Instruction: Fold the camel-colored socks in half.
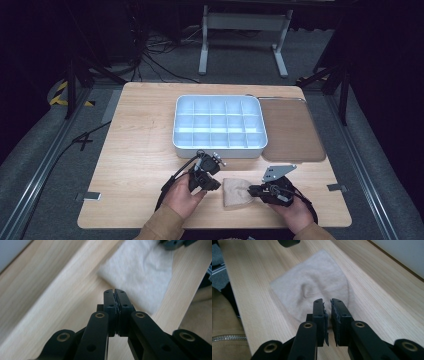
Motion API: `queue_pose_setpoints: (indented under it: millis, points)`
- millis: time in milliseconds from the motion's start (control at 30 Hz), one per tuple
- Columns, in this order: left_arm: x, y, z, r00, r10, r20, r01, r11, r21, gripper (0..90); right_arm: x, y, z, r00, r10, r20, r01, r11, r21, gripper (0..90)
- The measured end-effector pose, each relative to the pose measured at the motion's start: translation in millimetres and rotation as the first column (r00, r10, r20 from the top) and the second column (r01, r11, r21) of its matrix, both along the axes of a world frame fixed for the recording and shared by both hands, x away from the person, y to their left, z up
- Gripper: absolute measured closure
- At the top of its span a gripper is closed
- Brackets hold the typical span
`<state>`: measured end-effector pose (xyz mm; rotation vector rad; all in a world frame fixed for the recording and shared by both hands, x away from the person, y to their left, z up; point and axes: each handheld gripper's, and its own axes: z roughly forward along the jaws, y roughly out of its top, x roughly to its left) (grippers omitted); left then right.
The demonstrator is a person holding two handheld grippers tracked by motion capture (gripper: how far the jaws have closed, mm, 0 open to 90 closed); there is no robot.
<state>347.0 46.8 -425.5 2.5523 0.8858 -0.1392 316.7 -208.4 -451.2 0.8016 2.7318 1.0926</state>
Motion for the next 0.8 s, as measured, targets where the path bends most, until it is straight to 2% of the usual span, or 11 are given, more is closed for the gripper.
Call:
queue_pose_setpoints:
  millis: [200,367,467,567,633,667,800]
  points:
    - [-7.5,9.4,-4.9,0.9999,-0.015,-0.007,0.015,0.9999,0.008,88.5,-4.0,8.9,4.9,0.9995,0.031,-0.007,-0.030,0.999,0.045,87.5]
    - [-9.0,1.2,-12.2,0.9990,-0.039,-0.023,0.040,0.9989,0.022,88.5,-3.0,18.3,5.2,0.9989,0.036,-0.029,-0.033,0.996,0.082,88.9]
    - [-8.2,-2.7,-15.7,0.9987,-0.041,-0.029,0.042,0.9989,0.022,88.5,-1.4,22.8,1.2,0.9986,0.041,-0.034,-0.039,0.997,0.064,89.0]
    - [-6.6,-4.8,-18.3,0.9984,-0.044,-0.034,0.045,0.9989,0.016,88.5,2.3,25.8,-7.7,0.9980,0.031,-0.055,-0.030,0.999,0.012,89.1]
    - [-6.7,-5.4,-18.9,0.9984,-0.045,-0.034,0.045,0.9989,0.006,88.5,3.4,25.4,-11.2,0.9981,0.035,-0.051,-0.035,0.999,0.010,89.1]
    - [-6.6,-5.7,-19.2,0.9981,-0.050,-0.035,0.050,0.9987,-0.004,88.5,4.7,23.7,-12.1,0.9975,0.037,-0.060,-0.036,0.999,0.025,89.2]
    - [-6.0,-11.0,-20.9,0.9979,-0.058,-0.027,0.058,0.9983,0.008,88.4,3.9,23.3,-12.2,0.9979,0.037,-0.054,-0.036,0.999,0.020,89.3]
